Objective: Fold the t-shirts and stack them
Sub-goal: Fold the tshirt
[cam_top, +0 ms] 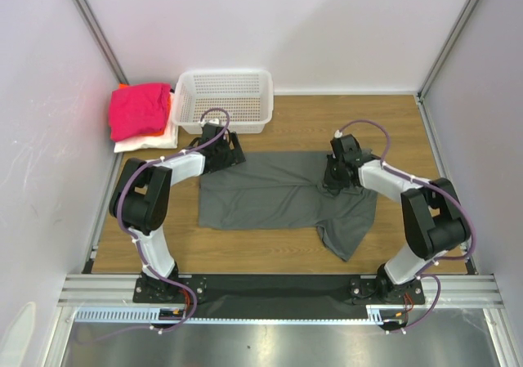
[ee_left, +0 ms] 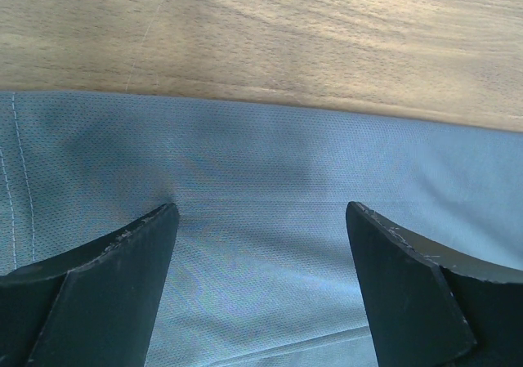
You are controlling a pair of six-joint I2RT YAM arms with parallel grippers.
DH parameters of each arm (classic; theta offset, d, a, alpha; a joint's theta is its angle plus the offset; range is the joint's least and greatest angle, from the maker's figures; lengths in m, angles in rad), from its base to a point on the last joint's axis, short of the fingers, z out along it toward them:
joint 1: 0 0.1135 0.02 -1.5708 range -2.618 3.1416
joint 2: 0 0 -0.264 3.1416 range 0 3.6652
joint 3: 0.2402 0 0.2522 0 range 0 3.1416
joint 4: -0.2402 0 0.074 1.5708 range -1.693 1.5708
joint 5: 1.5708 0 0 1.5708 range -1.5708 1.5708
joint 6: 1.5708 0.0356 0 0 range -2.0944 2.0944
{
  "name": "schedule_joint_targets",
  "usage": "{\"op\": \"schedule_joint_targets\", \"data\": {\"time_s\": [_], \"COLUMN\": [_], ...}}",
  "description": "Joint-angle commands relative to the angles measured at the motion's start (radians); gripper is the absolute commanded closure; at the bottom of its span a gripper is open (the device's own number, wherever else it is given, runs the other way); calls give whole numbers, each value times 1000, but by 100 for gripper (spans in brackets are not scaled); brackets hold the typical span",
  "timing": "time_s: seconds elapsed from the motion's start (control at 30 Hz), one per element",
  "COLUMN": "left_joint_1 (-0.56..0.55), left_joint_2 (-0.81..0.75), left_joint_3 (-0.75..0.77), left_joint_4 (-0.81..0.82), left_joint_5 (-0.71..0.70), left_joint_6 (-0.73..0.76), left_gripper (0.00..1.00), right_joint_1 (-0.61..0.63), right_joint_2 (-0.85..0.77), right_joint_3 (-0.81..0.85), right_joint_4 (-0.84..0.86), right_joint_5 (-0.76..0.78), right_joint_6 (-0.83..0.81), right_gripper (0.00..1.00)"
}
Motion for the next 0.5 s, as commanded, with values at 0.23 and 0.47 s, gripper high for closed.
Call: {"op": "schedule_joint_targets", "data": {"time_s": [0.23,0.47], "left_joint_1": [8,8], "left_joint_2": [16,23], "left_joint_3": [21,24], "left_joint_4": [5,5], "left_joint_5": [9,9], "left_joint_6": [14,20], "left_gripper": [11,11], "right_joint_1": [34,28], "right_joint_2": [-158,-161], "right_joint_3": [-97,-42], "right_joint_4": [-120,-183], "right_joint_5": [-47,-24], "right_joint_6": [60,71], "right_gripper": [95,48]}}
